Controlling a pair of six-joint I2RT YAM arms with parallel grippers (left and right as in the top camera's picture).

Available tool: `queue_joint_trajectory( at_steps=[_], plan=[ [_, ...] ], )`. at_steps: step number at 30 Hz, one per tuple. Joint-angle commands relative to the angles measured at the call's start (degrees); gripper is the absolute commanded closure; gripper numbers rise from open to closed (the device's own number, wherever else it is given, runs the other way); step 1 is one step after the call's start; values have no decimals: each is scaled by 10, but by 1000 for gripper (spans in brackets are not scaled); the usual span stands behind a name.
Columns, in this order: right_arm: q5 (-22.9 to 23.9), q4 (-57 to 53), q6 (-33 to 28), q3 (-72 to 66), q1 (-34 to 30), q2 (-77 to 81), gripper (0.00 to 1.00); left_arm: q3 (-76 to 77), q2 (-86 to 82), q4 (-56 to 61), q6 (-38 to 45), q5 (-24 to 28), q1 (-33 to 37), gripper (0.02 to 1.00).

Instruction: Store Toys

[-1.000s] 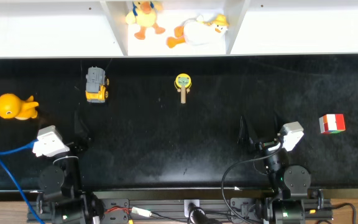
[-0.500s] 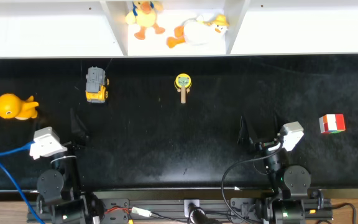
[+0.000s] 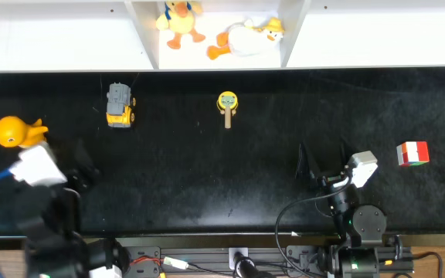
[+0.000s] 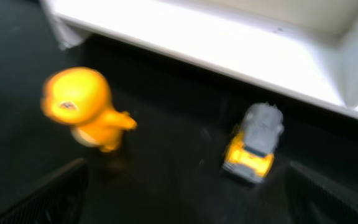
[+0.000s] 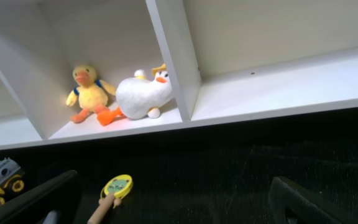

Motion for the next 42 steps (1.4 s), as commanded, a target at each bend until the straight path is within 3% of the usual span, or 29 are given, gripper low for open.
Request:
queue_joint_trajectory(
  at_steps=[1, 4, 7, 15, 17, 21, 23, 29, 33, 36, 38, 42],
  plan=[
    [3, 3, 4, -8, 5, -5, 5, 165, 148, -97, 19, -129, 4, 20],
    [3, 3, 4, -8, 5, -5, 5, 274, 247, -164, 18, -179, 14, 23],
    [3, 3, 4, -8, 5, -5, 7, 354, 327, -204, 47, -173, 63, 25],
    [3, 3, 4, -8, 5, -5, 7, 426, 424, -175, 213, 34, 268, 23],
    [3, 3, 4, -8, 5, -5, 5, 426, 429, -165, 272, 77, 297, 23],
    [3, 3, 4, -8, 5, -5, 7, 426, 441, -160, 384, 209, 344, 23],
    [3, 3, 4, -8, 5, -5, 5, 423, 451, -159, 405, 238, 361, 23],
    [3, 3, 4, -8, 5, -5, 5, 405, 505, -162, 438, 242, 376, 20],
    [3, 3, 4, -7, 5, -5, 3, 404, 558, -177, 478, 301, 376, 20],
    [3, 3, 4, -8, 5, -5, 5, 403, 595, -188, 492, 312, 375, 137],
    [3, 3, 4, -8, 5, -5, 5, 403, 616, -192, 494, 311, 375, 20],
    [3, 3, 4, -8, 5, -5, 5, 400, 635, -191, 507, 311, 375, 20]
  ],
)
